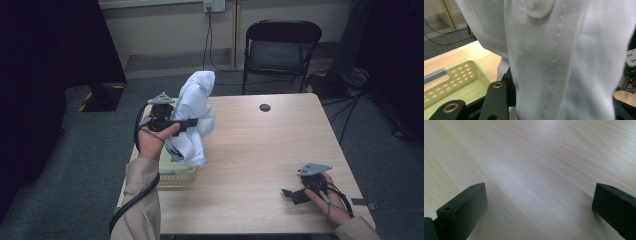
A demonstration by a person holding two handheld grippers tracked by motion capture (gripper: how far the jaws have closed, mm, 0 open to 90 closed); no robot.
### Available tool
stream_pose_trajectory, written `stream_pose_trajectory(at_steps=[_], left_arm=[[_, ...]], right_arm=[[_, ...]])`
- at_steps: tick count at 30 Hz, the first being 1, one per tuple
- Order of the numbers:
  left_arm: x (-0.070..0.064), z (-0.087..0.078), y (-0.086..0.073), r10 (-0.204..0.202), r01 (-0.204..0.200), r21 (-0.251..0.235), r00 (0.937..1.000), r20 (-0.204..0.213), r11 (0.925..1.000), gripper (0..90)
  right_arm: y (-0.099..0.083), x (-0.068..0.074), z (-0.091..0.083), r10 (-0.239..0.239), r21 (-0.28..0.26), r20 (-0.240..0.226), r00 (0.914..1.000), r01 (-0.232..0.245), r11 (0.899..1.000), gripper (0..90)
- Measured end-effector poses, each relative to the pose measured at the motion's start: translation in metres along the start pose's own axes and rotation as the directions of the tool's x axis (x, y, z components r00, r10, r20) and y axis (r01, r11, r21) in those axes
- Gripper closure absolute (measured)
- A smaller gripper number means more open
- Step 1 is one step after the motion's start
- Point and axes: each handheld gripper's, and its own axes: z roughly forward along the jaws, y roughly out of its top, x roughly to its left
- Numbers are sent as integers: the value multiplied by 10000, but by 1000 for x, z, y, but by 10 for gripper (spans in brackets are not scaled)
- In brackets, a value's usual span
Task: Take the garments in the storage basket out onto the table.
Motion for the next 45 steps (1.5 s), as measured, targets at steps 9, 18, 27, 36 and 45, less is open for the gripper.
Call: stream_pose_trajectory(at_steps=[9,18,27,36,45], left_arm=[[-14,12,2,195,-196,16,9990,407,9998,569],[-26,22,2,282,-275,-94,9964,794,9996,568],[-39,32,2,501,-500,-38,9935,1018,9987,567],[-52,46,3,565,-569,-15,9889,1374,9984,567],[-61,63,-1,539,-567,125,9847,1654,9983,565]], right_arm=[[0,0,0,-2,1,1,10000,2,10000,0],[0,0,0,-5,0,0,10000,5,10000,0],[0,0,0,-3,1,2,10000,3,10000,0],[0,0,0,-2,0,2,10000,2,10000,0],[0,0,0,2,1,0,10000,-2,10000,0]])
